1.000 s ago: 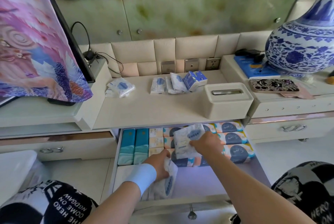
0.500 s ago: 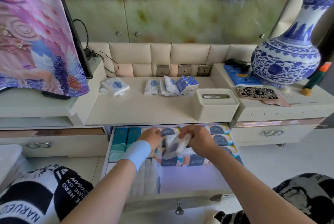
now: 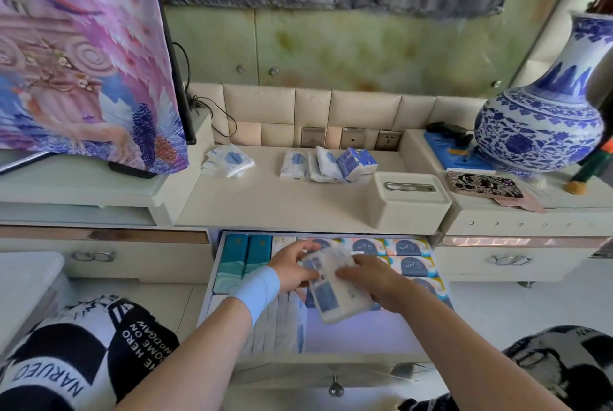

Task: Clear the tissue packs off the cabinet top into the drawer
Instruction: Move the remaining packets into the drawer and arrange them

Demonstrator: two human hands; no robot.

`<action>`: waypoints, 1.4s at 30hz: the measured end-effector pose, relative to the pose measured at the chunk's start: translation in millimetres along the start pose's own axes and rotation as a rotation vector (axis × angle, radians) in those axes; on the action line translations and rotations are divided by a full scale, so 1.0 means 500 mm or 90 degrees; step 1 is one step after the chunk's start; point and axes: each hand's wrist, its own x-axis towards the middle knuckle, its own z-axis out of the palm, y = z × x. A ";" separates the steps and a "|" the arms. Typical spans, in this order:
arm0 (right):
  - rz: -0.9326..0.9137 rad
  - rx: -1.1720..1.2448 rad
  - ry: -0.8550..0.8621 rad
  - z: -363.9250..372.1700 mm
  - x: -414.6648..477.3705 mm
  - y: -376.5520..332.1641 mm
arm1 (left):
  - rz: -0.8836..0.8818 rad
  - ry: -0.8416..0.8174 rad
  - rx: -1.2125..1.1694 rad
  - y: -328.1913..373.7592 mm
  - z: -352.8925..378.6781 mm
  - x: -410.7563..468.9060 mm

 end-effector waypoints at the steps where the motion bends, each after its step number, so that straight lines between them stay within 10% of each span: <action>1: 0.024 -0.095 -0.001 0.009 0.004 0.009 | 0.019 -0.007 0.101 0.000 0.010 -0.004; 6: 0.057 -0.626 0.017 0.063 0.009 0.051 | 0.040 -0.099 0.635 -0.054 0.027 -0.009; 10: 0.058 -0.707 0.022 0.108 0.035 0.095 | 0.000 -0.156 0.842 -0.090 0.036 -0.010; 20: 0.243 -0.015 -0.165 0.162 0.076 0.103 | 0.101 -0.013 0.729 -0.103 0.016 -0.001; 23: 0.208 -0.129 -0.119 0.138 0.086 0.097 | 0.146 -0.022 0.696 -0.110 0.027 0.003; 28: -0.067 -0.522 0.281 0.083 0.095 0.071 | 0.138 -0.075 0.815 -0.126 0.043 0.020; 42: -0.220 -0.913 0.191 0.006 0.110 0.121 | 0.076 0.065 0.541 -0.089 0.037 0.072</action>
